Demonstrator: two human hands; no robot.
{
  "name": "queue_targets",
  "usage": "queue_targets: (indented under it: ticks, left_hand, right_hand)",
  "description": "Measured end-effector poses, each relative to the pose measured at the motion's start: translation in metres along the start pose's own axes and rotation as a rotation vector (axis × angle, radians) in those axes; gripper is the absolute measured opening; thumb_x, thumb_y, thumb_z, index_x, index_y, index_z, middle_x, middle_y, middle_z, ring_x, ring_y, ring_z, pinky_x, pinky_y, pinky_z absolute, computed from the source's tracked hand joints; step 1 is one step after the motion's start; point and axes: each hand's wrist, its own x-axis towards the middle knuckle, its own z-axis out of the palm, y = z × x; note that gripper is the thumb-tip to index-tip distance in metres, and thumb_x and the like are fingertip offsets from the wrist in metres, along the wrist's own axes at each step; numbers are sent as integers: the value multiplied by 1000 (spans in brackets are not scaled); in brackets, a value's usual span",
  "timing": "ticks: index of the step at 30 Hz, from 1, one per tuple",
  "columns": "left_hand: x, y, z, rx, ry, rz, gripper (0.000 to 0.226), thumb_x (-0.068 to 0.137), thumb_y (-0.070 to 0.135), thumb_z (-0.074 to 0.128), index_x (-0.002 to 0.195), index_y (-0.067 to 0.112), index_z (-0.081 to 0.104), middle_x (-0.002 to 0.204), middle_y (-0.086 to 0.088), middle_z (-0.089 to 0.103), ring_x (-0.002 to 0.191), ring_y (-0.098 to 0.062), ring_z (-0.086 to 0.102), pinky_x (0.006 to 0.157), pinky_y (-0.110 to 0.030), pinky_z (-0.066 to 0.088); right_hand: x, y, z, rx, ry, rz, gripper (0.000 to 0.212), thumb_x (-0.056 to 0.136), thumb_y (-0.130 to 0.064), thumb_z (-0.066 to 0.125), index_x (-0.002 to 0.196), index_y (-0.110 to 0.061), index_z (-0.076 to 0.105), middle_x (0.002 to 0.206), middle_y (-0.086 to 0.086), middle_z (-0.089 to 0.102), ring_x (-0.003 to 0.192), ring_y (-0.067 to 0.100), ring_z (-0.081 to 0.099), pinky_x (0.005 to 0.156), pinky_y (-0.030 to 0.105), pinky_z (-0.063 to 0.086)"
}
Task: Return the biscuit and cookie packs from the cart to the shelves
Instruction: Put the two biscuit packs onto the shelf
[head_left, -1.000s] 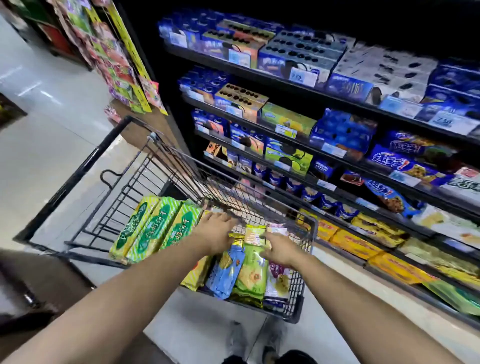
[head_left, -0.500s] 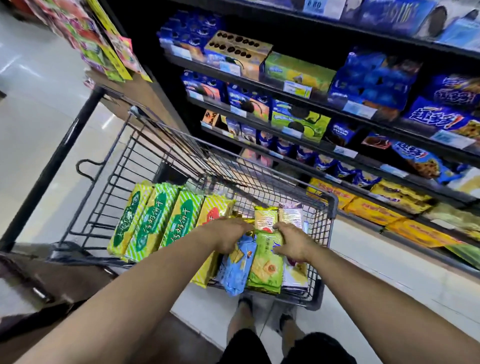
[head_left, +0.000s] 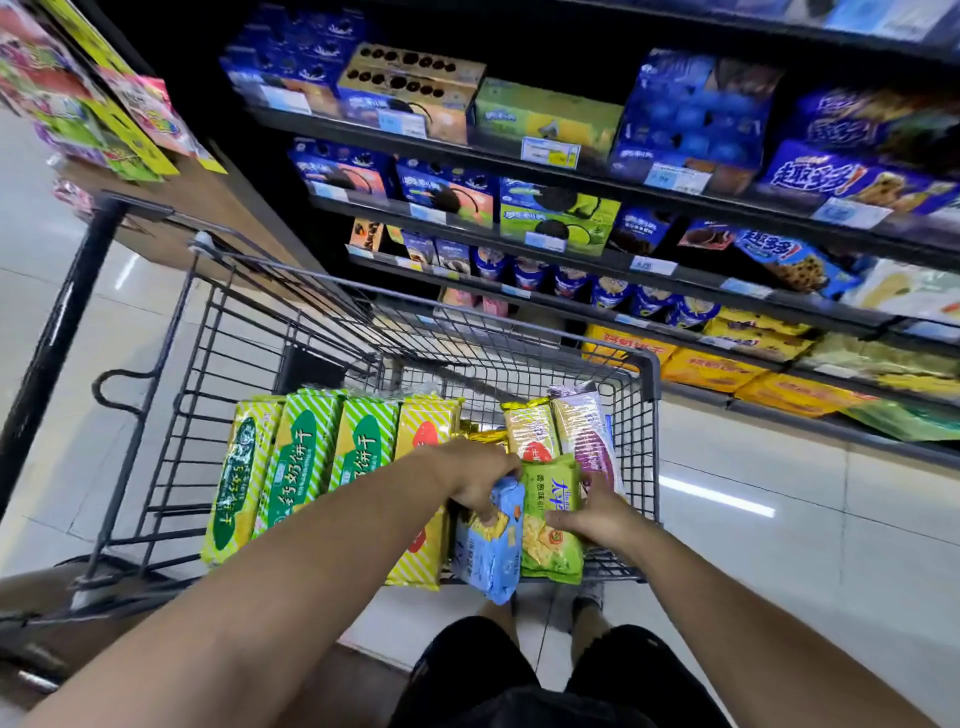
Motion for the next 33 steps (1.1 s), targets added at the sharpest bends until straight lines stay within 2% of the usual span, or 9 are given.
queue_targets:
  ticks: [5,9,13,18,21,23,26,30,33]
  left_hand:
    - [7,7,8,42,-19,6,70,76,60,76,129,23,47,105,2,64,110,-26,52,88,-38,32]
    - [7,17,6,64,18,36,61,81,69,65,119,24,47,103,-3,62,111,-27,48,100,-44,36]
    - [2,37,-12,7,70,-1,70,91,64,57,141,18,40,110,-11,62,95,-30,57,78,-36,46]
    - [-2,73,-54,-191,195,-101,64,88,63,63,125,13,48,128,-15,64,99,-28,60,80,-33,46]
    - [-7,111,-82,-487,248,-112,98,79,47,82,154,11,29,144,-7,54,115,-27,62,89,-38,55]
    - [-8,143,-96,-665,241,-76,97,78,24,87,153,13,28,130,-8,63,98,-23,68,73,-37,59]
    - [-1,199,-113,-737,228,4,79,79,1,83,142,11,37,123,-19,63,101,-31,69,89,-49,58]
    - [12,282,-125,-637,349,95,60,81,2,79,131,13,46,101,-7,62,68,-7,66,58,-21,53]
    - [29,347,-126,-669,462,107,51,80,4,81,121,11,52,96,-2,63,67,-6,63,53,-16,50]
  right_hand:
    - [-17,-3,-2,-3,26,17,43,81,-18,83,120,-8,67,114,11,73,101,26,71,97,45,55]
    - [-39,-12,-33,135,20,35,37,89,-19,75,123,-10,65,114,10,73,99,24,72,85,37,59]
    - [-69,-11,-68,275,-44,80,29,96,-22,67,123,-18,59,113,8,73,89,19,72,72,33,59]
    - [-97,12,-113,368,-65,72,19,98,-15,64,116,-12,61,105,9,73,85,22,71,74,40,60]
    - [-118,32,-147,396,-23,28,24,90,-3,72,108,-12,58,100,8,75,84,22,73,68,38,60]
    - [-132,49,-171,447,0,-2,35,86,4,73,110,-12,53,109,12,72,94,28,72,77,43,60]
    - [-154,80,-211,511,14,-40,50,84,10,72,117,-18,47,120,15,66,102,33,69,77,45,60]
    - [-184,127,-261,581,63,-85,44,82,10,73,110,-20,56,113,16,69,99,32,71,74,42,61]
    - [-205,169,-295,628,141,-118,30,85,6,72,105,-14,65,100,13,75,92,28,72,80,41,61]
